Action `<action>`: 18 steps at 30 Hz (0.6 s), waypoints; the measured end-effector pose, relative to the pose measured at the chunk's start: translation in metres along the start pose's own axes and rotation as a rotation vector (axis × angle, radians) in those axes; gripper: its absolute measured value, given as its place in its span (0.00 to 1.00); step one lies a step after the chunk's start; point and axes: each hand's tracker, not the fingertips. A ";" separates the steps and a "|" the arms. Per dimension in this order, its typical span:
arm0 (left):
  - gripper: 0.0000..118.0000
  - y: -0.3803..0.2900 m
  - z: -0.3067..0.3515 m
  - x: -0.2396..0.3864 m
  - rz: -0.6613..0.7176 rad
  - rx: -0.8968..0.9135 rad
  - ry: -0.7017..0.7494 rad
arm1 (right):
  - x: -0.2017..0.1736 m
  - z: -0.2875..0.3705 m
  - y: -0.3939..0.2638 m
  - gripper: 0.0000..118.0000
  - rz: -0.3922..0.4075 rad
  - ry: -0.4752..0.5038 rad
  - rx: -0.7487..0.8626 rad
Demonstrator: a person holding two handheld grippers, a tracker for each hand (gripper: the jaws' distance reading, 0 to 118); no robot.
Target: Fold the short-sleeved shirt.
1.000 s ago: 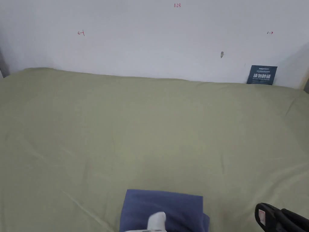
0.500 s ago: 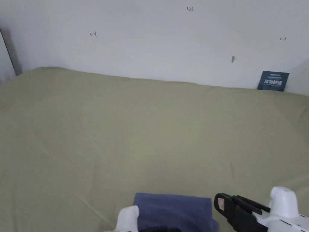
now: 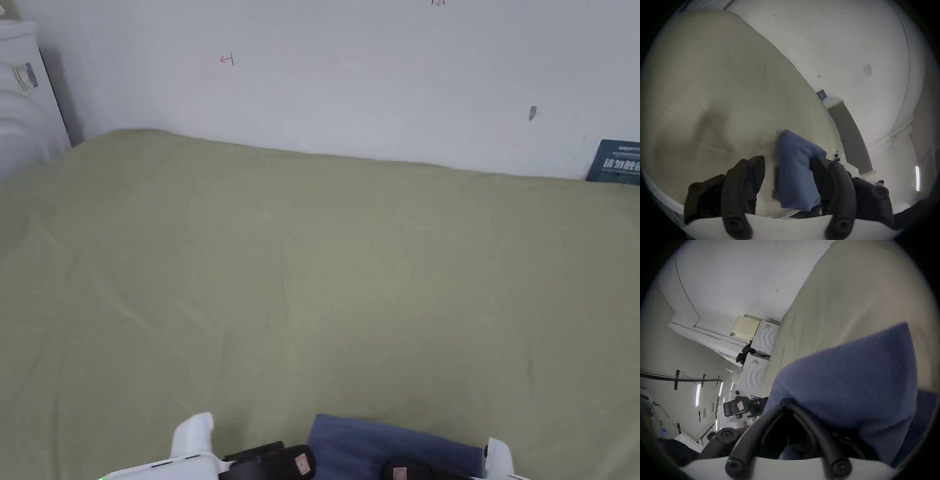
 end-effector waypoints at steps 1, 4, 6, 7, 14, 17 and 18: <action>0.59 -0.001 -0.011 0.002 0.012 -0.045 -0.019 | -0.003 -0.001 -0.001 0.00 0.016 -0.004 -0.002; 0.58 -0.004 -0.038 0.003 0.024 -0.093 0.006 | -0.006 -0.001 0.000 0.00 0.042 -0.009 -0.027; 0.45 -0.010 -0.047 -0.003 0.047 -0.121 0.018 | -0.003 0.001 0.002 0.00 0.025 -0.003 -0.041; 0.27 -0.013 -0.044 -0.005 0.050 -0.106 0.010 | -0.003 0.003 0.003 0.00 0.015 -0.003 -0.043; 0.13 -0.013 -0.028 0.002 -0.009 -0.136 0.054 | -0.020 0.019 0.001 0.00 0.069 -0.105 -0.034; 0.12 -0.004 -0.024 0.013 -0.037 -0.122 0.061 | -0.036 0.034 0.000 0.00 0.120 -0.181 -0.001; 0.12 0.001 -0.019 0.013 -0.039 -0.110 0.053 | -0.044 0.042 0.001 0.00 0.147 -0.203 0.015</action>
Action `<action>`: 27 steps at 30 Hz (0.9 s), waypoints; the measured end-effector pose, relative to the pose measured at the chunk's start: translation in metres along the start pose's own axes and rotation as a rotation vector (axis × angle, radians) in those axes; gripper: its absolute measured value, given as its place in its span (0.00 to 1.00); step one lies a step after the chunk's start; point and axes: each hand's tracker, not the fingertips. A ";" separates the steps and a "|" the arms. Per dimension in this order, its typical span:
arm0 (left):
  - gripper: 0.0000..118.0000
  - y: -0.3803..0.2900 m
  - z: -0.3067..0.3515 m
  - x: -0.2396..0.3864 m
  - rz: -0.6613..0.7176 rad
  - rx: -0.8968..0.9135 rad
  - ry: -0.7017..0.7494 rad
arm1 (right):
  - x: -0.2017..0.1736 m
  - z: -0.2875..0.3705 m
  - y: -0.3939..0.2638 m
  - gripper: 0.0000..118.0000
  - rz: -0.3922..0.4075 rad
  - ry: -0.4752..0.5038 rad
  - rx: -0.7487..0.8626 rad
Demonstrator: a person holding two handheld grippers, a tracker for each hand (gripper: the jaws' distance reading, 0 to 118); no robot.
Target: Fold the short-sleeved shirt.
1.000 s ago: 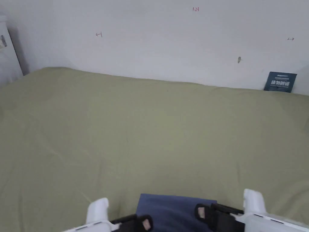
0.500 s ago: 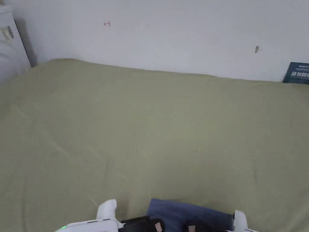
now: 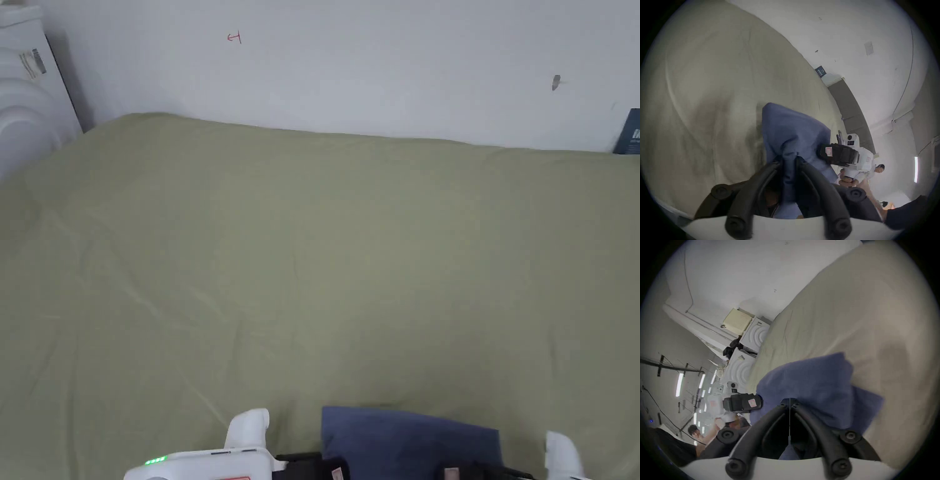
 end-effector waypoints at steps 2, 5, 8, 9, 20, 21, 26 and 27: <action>0.11 0.006 0.008 0.000 -0.003 0.012 -0.022 | -0.009 0.017 0.002 0.00 0.039 -0.018 0.048; 0.11 0.015 0.021 -0.005 -0.006 0.024 -0.032 | -0.018 0.042 0.007 0.00 0.033 -0.027 0.130; 0.11 0.029 0.047 -0.018 -0.009 0.041 -0.008 | -0.031 0.062 0.014 0.00 0.057 -0.051 0.187; 0.11 0.034 0.058 -0.023 -0.006 0.041 0.000 | -0.035 0.067 0.016 0.00 0.075 -0.058 0.196; 0.11 0.124 0.221 -0.117 -0.012 0.146 0.295 | -0.081 0.073 0.021 0.00 0.147 -0.099 0.221; 0.11 0.134 0.238 -0.129 -0.027 0.132 0.355 | -0.084 0.072 0.018 0.00 0.148 -0.114 0.210; 0.11 0.163 0.298 -0.178 0.041 0.137 0.607 | -0.096 0.077 0.007 0.00 0.158 -0.171 0.178; 0.12 0.164 0.305 -0.188 0.054 0.142 0.596 | -0.098 0.079 0.005 0.00 0.157 -0.189 0.176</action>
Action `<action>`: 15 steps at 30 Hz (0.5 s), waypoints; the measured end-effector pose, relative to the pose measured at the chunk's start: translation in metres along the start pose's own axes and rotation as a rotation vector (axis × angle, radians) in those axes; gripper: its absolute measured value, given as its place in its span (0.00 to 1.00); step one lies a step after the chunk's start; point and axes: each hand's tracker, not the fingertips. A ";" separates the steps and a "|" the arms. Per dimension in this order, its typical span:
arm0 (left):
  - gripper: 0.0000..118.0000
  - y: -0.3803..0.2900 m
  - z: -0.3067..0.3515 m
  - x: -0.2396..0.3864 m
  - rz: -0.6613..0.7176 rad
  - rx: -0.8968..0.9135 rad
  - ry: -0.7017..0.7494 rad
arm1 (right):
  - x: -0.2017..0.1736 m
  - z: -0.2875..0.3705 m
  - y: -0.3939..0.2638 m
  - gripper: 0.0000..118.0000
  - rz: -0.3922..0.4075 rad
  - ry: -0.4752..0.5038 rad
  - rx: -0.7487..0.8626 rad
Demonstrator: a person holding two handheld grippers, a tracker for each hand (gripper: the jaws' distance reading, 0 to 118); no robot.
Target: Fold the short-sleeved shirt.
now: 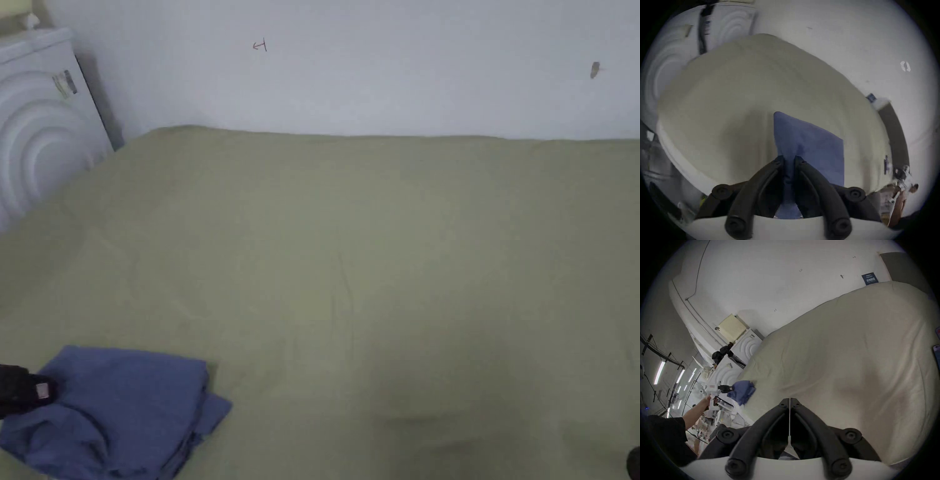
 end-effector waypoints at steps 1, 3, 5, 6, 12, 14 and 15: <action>0.14 0.000 -0.002 -0.011 0.034 0.014 0.019 | 0.001 0.004 0.000 0.00 0.002 -0.011 -0.002; 0.54 -0.004 -0.009 -0.027 0.122 -0.017 0.003 | -0.001 0.009 -0.002 0.01 0.004 -0.026 -0.004; 0.80 -0.013 -0.022 -0.040 0.261 -0.054 0.046 | -0.003 0.015 -0.003 0.01 0.019 -0.057 -0.006; 0.82 -0.023 -0.026 -0.040 0.285 -0.043 0.084 | -0.006 0.018 -0.004 0.01 0.034 -0.060 -0.002; 0.57 -0.045 0.062 -0.026 0.279 0.259 0.268 | -0.026 0.043 -0.006 0.01 0.102 -0.085 0.038; 0.10 -0.055 0.098 0.013 0.159 0.423 0.381 | -0.035 0.053 -0.007 0.01 0.176 -0.128 0.075; 0.06 -0.064 0.111 0.038 0.093 0.468 0.387 | -0.041 0.057 -0.007 0.01 0.220 -0.171 0.101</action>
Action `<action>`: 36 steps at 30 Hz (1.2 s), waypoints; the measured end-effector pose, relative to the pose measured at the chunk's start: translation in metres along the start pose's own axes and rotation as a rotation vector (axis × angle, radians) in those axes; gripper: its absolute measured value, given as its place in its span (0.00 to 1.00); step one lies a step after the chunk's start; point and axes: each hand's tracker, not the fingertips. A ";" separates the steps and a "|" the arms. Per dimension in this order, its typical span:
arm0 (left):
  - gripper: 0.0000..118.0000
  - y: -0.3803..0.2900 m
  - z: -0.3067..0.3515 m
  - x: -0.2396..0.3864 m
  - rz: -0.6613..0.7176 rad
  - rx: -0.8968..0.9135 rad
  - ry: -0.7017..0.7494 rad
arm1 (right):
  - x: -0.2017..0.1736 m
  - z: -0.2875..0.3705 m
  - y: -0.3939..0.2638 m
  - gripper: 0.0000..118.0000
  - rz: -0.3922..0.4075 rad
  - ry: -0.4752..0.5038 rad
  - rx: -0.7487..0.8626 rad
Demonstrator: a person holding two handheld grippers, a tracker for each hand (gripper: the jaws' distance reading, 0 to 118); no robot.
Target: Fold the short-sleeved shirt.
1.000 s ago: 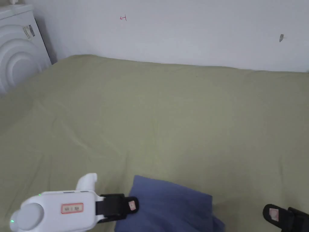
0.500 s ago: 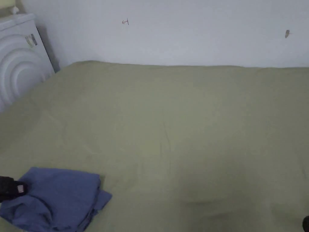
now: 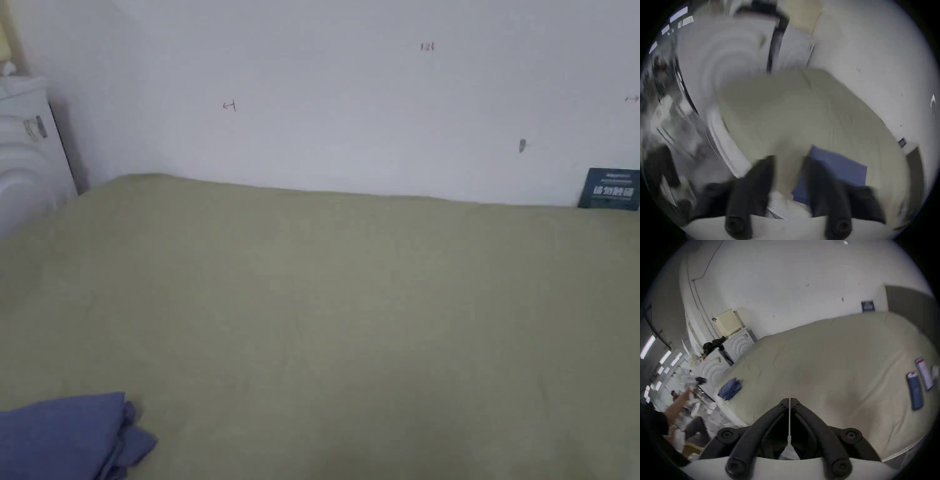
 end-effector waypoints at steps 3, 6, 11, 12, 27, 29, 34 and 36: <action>0.01 -0.015 0.067 0.053 -0.097 0.175 -0.220 | -0.011 0.012 0.004 0.01 0.110 -0.142 0.095; 0.00 -0.047 0.110 0.111 -0.147 0.296 -0.375 | -0.014 0.022 0.003 0.01 0.152 -0.255 0.181; 0.00 -0.084 0.153 0.194 -0.203 0.335 -0.548 | -0.023 0.038 0.006 0.01 0.255 -0.400 0.242; 0.00 -0.088 0.161 0.208 -0.249 0.360 -0.546 | -0.026 0.041 0.008 0.01 0.268 -0.418 0.258; 0.07 -0.122 0.191 0.295 -0.321 0.470 -0.582 | -0.053 0.045 0.009 0.04 0.336 -0.558 0.398; 0.54 -0.125 0.198 0.301 -0.358 0.516 -0.571 | -0.056 0.048 0.013 0.38 0.345 -0.538 0.425; 0.99 -0.147 0.192 0.305 -0.370 0.509 -0.577 | -0.062 0.041 0.009 0.99 0.406 -0.544 0.459; 0.99 -0.155 0.188 0.306 -0.368 0.492 -0.550 | -0.063 0.040 0.009 0.99 0.387 -0.550 0.467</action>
